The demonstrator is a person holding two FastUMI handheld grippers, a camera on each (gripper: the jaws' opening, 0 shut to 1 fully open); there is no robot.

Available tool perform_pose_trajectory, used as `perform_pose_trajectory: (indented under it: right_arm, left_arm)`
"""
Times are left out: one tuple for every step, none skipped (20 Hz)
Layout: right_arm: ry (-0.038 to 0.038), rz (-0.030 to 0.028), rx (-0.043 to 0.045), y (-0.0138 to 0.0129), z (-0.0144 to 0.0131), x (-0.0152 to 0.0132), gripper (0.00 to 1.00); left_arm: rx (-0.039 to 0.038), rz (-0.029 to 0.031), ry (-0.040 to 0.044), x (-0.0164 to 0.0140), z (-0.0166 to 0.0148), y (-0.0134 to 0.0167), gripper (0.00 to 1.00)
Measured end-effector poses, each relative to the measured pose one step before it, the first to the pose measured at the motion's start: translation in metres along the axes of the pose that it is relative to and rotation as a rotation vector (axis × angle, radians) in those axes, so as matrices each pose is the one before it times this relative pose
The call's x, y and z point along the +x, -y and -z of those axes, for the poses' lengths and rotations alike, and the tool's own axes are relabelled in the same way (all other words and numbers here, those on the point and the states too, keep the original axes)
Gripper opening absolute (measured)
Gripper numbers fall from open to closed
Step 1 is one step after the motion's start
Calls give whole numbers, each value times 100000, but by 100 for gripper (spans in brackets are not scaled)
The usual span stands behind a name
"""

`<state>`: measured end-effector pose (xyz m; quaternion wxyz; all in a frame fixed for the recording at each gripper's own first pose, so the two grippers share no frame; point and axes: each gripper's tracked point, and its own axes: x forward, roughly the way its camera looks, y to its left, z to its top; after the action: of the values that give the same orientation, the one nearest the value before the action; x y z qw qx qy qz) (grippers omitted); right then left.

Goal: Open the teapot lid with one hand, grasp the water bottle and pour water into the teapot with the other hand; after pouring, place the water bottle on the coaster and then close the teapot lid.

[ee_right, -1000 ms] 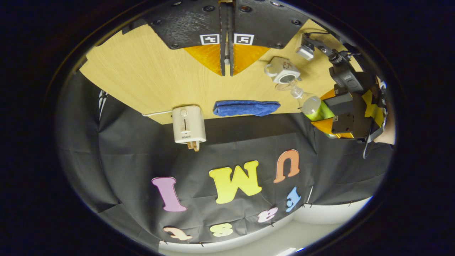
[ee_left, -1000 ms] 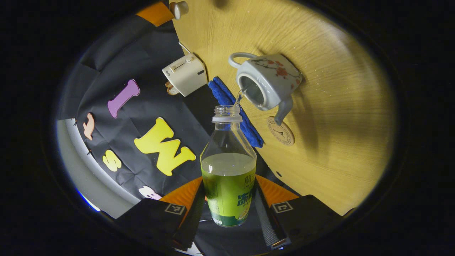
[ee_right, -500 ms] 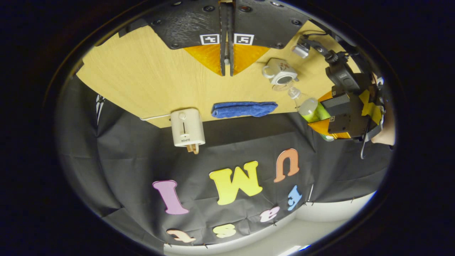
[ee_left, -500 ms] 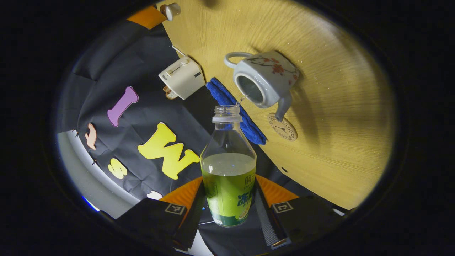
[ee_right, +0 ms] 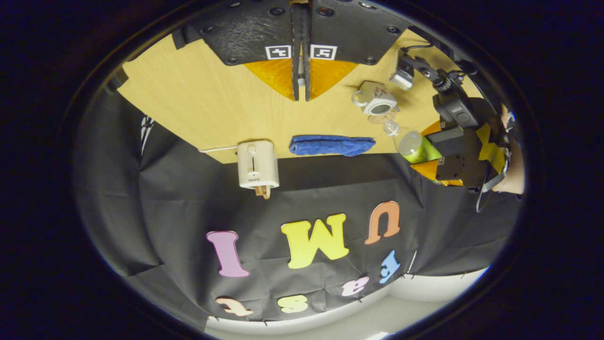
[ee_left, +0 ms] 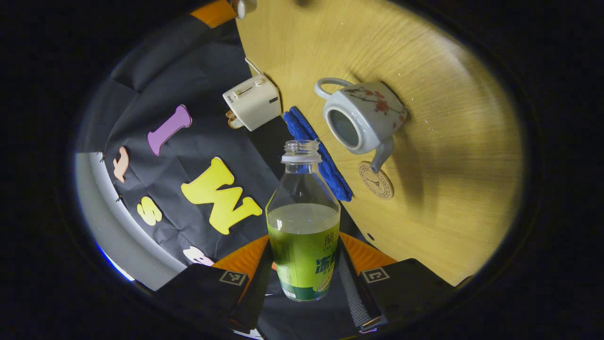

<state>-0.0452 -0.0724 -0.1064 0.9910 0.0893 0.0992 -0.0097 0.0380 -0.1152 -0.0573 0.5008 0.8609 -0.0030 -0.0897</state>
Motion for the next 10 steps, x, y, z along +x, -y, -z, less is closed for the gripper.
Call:
perform_pose_trajectory:
  right_arm:
    - [1005,564,-656,-193,-360,-419,0]
    - [729,954,-673,-221,-564,-177,0]
    - [95,332,-822,-248,-293,-49,0]
    - [-392,211,-698,-365,-220,-66,0]
    - [314,479,39,-141,-299,-85,0]
    - [423,-533,-274,-452,-412,-100,0]
    - [87,-13,-590,-348,-22,33,0]
    - [-156,73,-937,-212,-23,32,0]
    - [-360,-668,-828,-414,199,77,0]
    - [-577,-86,-281,-117,124,132,0]
  left_arm:
    - [-5923,629,670,77,265,368,74]
    - [-7043,1360,39,165,250,610,73]
    - [-8039,1299,446,175,304,623,74]
    - [-8534,1325,610,223,176,658,73]
    - [-8687,1626,1011,183,286,599,70]
    - [-8581,1397,690,347,205,371,73]
    - [-8189,520,1101,264,298,81,73]
    - [-8717,762,77,409,255,2,73]
    - [-15241,-466,1011,620,460,-520,70]
    - [-8527,-355,2013,393,-259,-480,74]
